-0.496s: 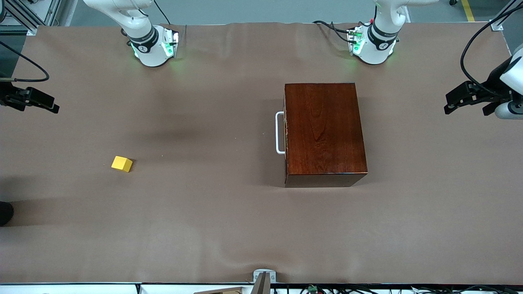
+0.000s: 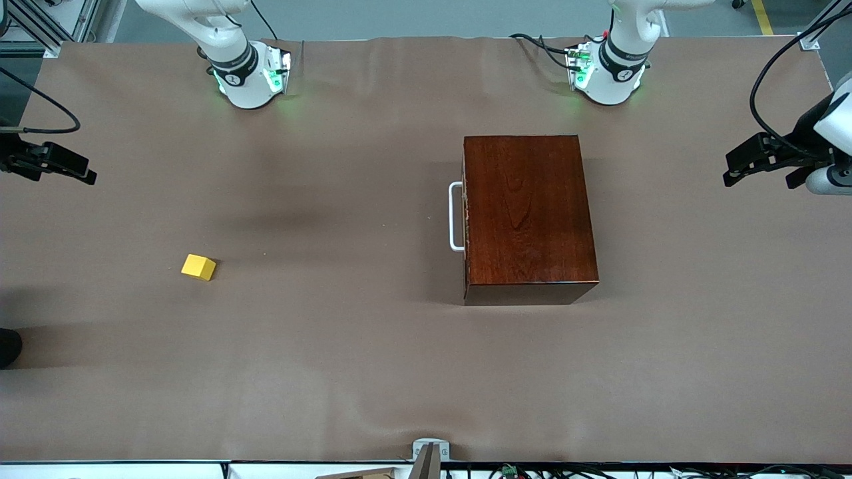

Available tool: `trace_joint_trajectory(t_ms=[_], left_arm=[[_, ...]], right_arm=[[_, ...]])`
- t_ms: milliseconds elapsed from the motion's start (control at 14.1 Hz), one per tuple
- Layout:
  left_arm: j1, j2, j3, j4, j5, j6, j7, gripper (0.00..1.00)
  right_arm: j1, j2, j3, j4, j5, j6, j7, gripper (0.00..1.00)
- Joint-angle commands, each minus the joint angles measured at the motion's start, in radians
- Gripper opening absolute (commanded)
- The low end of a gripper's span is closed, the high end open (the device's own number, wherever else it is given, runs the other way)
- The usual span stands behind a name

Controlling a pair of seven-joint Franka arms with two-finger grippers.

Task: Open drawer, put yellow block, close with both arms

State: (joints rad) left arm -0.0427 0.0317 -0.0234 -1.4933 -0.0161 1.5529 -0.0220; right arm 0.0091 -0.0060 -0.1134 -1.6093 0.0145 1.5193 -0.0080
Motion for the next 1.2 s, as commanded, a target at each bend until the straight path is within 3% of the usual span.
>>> trace_joint_trajectory(t_ms=[0,708,1133], left_arm=[[-0.003,-0.003,0.002,-0.002,-0.005,0.013,-0.012,1.0],[-0.022,0.019,-0.004,0.01,-0.039,0.03,-0.038,1.0],[-0.124,0.109,-0.156,0.073,-0.042,0.041,-0.333,1.0]], right_arm=[[0.0,-0.002,0.001,0.003,0.001,-0.008,0.002,1.0],[0.0,0.001,0.001,-0.006,0.001,-0.002,0.002,1.0],[0.0,0.003,0.001,-0.006,0.001,-0.001,0.002,1.0]])
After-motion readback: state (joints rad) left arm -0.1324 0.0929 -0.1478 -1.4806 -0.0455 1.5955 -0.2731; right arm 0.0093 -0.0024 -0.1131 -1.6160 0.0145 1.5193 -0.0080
